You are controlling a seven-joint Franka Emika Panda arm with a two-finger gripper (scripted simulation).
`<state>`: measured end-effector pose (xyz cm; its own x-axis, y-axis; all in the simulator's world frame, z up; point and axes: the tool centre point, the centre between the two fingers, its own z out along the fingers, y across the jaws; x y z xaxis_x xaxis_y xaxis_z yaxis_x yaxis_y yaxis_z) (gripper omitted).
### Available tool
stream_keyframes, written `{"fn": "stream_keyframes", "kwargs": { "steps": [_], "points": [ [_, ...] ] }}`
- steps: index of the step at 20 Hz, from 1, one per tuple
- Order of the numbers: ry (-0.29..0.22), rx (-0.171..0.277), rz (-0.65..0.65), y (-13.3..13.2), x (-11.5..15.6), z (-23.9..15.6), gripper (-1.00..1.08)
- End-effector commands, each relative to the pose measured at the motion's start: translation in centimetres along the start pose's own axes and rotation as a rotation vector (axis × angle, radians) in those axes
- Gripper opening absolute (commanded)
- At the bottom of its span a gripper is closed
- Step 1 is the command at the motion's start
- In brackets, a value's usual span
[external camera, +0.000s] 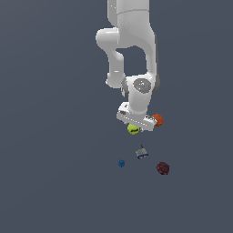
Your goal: Pick up a designated object from a clutter of objects.
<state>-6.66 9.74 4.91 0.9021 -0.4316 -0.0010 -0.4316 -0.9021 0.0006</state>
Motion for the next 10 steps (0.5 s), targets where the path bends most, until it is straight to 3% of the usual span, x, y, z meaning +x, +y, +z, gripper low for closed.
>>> {"fn": "stream_keyframes", "kwargs": {
  "steps": [1, 4, 5, 10],
  "points": [
    [0.001, 0.001, 0.0, -0.03, 0.02, 0.59, 1.0],
    [0.001, 0.001, 0.0, -0.04, 0.03, 0.8, 1.0],
    [0.001, 0.001, 0.0, -0.04, 0.03, 0.8, -1.0],
    [0.001, 0.001, 0.0, -0.04, 0.03, 0.8, -1.0]
  ]
}}
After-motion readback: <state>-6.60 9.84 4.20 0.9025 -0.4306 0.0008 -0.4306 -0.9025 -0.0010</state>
